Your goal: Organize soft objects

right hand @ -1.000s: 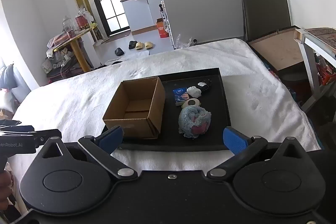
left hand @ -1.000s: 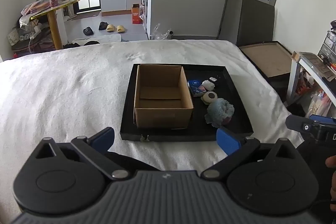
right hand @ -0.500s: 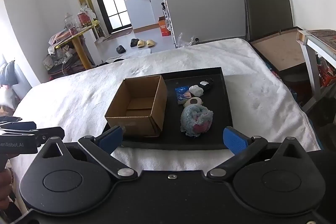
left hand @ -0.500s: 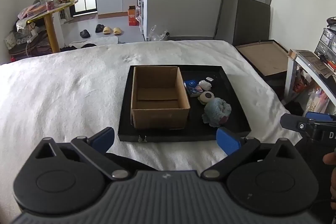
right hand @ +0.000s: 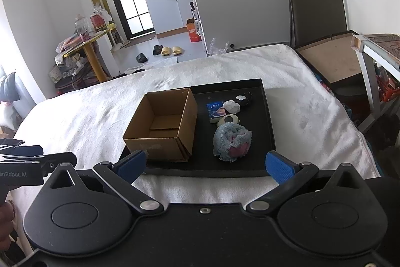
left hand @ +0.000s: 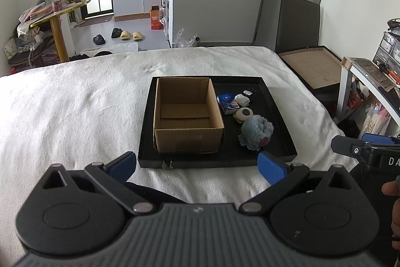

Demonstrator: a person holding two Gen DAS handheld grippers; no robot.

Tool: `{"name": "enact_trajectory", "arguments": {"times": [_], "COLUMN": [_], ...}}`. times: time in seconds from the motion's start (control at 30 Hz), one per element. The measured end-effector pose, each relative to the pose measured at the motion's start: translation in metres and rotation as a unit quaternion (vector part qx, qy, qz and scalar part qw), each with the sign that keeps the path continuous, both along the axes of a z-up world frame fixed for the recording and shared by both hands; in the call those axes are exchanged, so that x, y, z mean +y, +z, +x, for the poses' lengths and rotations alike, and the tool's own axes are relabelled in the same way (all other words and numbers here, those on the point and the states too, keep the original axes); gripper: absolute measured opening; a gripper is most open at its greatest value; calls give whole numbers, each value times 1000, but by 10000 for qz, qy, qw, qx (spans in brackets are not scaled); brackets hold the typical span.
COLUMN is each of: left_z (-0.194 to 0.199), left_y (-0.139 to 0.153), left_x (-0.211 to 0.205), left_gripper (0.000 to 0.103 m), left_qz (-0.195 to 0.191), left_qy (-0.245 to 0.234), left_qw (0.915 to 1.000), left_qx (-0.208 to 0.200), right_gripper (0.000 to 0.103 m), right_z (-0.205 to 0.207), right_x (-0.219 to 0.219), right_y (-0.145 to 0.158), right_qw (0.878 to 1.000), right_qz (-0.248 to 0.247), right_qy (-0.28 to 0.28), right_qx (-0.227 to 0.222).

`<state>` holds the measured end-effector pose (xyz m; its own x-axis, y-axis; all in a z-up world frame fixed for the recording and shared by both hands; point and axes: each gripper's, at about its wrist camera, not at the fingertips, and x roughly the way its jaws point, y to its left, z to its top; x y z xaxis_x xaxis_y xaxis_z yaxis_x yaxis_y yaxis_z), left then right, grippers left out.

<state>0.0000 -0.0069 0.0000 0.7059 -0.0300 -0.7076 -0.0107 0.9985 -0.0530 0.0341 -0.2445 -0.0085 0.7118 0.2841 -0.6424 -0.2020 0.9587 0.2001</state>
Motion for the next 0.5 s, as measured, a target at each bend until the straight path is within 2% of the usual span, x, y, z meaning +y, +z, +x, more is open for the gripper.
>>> {"name": "enact_trajectory", "arguments": {"times": [0.5], "left_z": [-1], "left_y": [-2], "left_x": [1], "left_gripper": [103], "left_qz": [-20], "left_qy": [23], "left_qw": [10000], "left_qx": [-6], "right_gripper": [103], "right_z": [2], "right_x": [-1], "right_y": [-3], "right_qw": [10000], "right_qz": [-11], "right_qy": [-41], "right_qx": [21]}}
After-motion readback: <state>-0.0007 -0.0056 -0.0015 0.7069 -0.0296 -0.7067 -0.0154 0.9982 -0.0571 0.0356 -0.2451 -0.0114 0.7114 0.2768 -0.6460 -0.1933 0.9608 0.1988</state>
